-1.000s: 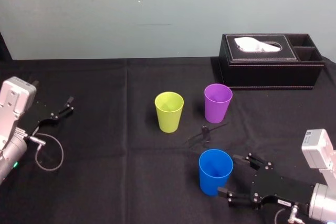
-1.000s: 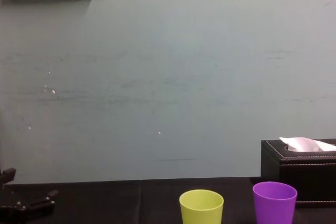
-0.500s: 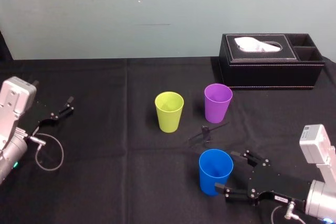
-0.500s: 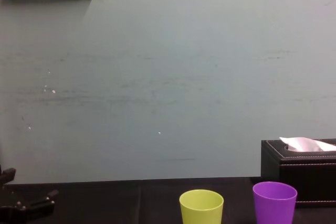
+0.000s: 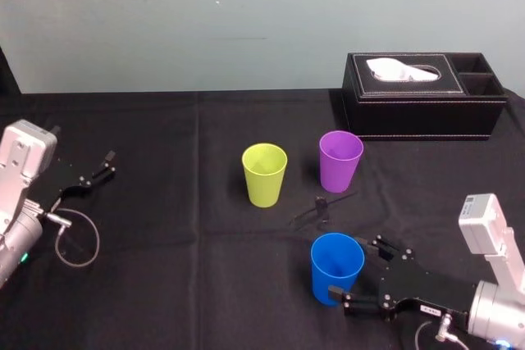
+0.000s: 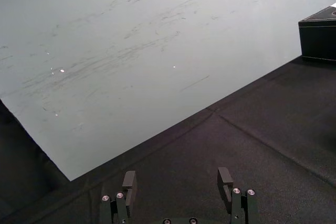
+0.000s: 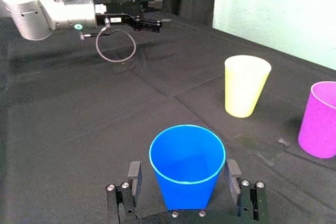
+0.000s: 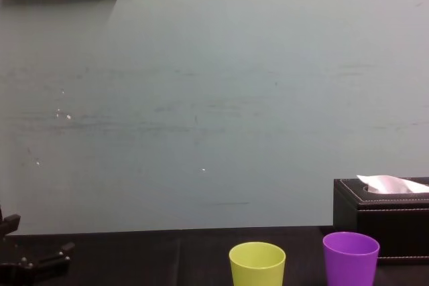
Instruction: Stack the three plastic cups sequentially using one hand.
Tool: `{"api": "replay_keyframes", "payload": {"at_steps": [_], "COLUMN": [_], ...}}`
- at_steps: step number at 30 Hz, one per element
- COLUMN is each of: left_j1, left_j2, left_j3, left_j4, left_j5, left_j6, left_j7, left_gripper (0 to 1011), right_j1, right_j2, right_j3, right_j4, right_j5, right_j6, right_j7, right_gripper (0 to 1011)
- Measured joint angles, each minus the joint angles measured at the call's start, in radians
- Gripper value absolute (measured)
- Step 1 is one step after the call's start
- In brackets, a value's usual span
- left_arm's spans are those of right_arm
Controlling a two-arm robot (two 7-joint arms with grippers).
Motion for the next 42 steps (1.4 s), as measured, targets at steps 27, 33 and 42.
{"api": "replay_keyframes", "payload": {"at_steps": [27,33,42], "left_j1": [0.0,0.0,0.0], "left_j2": [0.0,0.0,0.0], "left_j3": [0.0,0.0,0.0], "left_j4": [0.0,0.0,0.0], "left_j5": [0.0,0.0,0.0], "left_j6": [0.0,0.0,0.0], "left_j7": [0.0,0.0,0.0], "left_gripper": [1010,1010,1010], "right_j1": [0.045,0.044,0.043], "right_j2": [-0.038,-0.037,-0.036], "right_j3": [-0.034,-0.032,-0.032], "right_j4": [0.036,0.035,0.034], "right_j5": [-0.022,-0.021,-0.019], "right_j6": [0.005,0.005,0.005], "right_j7": [-0.02,-0.02,-0.02], "right_gripper": [997,887,765]}}
